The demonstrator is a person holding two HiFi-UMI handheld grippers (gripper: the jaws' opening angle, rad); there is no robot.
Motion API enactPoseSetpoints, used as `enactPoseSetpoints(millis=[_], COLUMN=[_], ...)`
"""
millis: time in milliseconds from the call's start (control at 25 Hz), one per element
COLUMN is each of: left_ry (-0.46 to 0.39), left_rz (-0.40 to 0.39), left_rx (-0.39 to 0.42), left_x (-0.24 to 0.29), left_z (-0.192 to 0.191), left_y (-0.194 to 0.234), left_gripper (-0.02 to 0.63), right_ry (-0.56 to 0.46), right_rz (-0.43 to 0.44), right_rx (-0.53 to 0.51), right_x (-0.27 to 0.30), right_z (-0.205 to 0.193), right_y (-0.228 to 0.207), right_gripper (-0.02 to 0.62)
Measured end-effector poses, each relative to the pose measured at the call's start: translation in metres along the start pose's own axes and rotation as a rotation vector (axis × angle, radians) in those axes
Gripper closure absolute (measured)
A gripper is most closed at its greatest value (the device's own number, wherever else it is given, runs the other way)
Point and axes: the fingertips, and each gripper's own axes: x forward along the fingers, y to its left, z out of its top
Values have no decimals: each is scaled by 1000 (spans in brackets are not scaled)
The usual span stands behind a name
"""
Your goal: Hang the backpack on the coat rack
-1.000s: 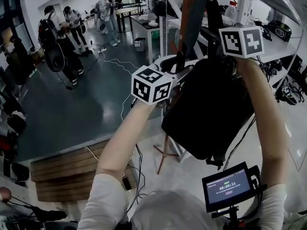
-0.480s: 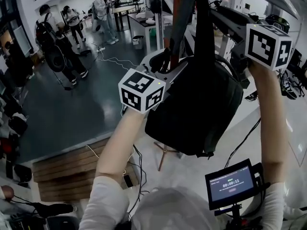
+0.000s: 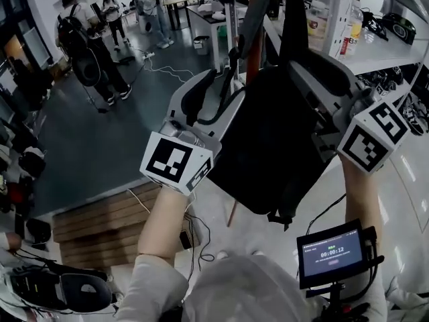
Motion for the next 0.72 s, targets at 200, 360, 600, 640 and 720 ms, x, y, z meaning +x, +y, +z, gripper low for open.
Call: enactPoseSetpoints(millis=[200,360,600,640,720], left_ry=[-45,-46,-21,-11,17], left_rz=[-10,5,46,57,68], left_rx=[-50,-139,-343,-371,-401], left_x=[-36,-61,-94,-99,-106], left_z=[-3,-31,-72,-78,-90], left_y=[-24,-47,-66,-68,-72], left_gripper=[380,380,393,402,419], right_ry=[-62,-86,-100,-89,-49], right_rz=[48,58,-10,-21,-31], right_rx=[99,248,371,379,392], right_x=[-14,-23,-38,-40,-42], right_z=[-43,-94,-150,-159,-177], right_y=[35,57,79,83,90], right_gripper=[454,454,454,454,454])
